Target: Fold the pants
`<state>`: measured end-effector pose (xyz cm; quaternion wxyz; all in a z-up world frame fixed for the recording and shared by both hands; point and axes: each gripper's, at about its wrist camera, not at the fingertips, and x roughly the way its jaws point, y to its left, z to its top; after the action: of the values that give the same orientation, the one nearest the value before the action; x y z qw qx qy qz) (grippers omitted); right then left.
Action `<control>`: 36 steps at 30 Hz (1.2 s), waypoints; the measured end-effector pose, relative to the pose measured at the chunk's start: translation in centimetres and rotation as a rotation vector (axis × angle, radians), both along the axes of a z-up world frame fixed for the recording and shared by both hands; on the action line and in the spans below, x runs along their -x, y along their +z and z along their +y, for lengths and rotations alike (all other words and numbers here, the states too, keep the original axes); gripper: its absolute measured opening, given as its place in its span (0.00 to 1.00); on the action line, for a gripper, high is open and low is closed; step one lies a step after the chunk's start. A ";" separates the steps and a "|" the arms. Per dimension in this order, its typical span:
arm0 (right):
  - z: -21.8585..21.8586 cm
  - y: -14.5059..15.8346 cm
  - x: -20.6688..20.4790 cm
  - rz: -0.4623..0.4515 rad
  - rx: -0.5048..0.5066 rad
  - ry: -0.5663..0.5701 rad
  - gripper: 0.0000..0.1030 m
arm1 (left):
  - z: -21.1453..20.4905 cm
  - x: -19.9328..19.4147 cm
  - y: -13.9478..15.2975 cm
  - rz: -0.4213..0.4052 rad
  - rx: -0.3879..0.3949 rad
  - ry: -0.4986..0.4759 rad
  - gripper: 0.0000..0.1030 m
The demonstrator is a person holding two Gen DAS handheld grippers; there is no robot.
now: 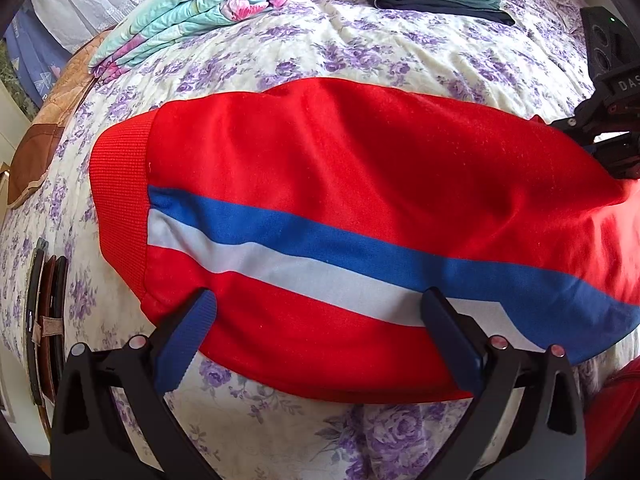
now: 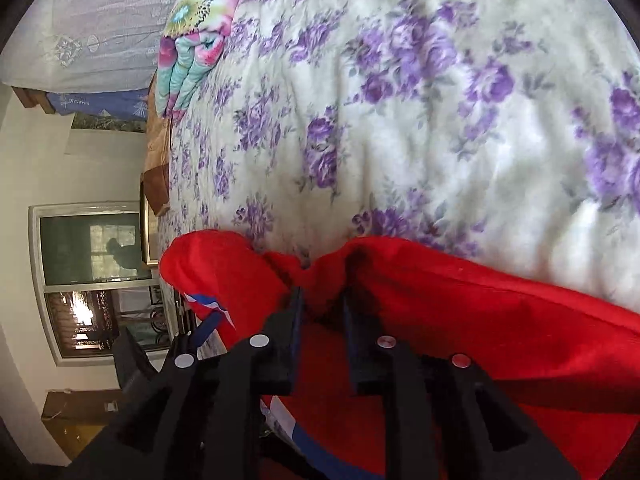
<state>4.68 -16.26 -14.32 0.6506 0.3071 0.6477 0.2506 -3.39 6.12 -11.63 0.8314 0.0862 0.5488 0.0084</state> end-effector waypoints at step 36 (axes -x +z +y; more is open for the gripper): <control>0.9 2.6 1.7 -0.179 0.118 0.115 0.41 | -0.2 0.3 -0.2 -0.044 -0.012 -0.006 0.96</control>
<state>2.98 -15.37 -11.69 0.7074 0.2073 0.6171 0.2755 -3.73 5.93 -11.87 0.8429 0.0926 0.5300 0.0110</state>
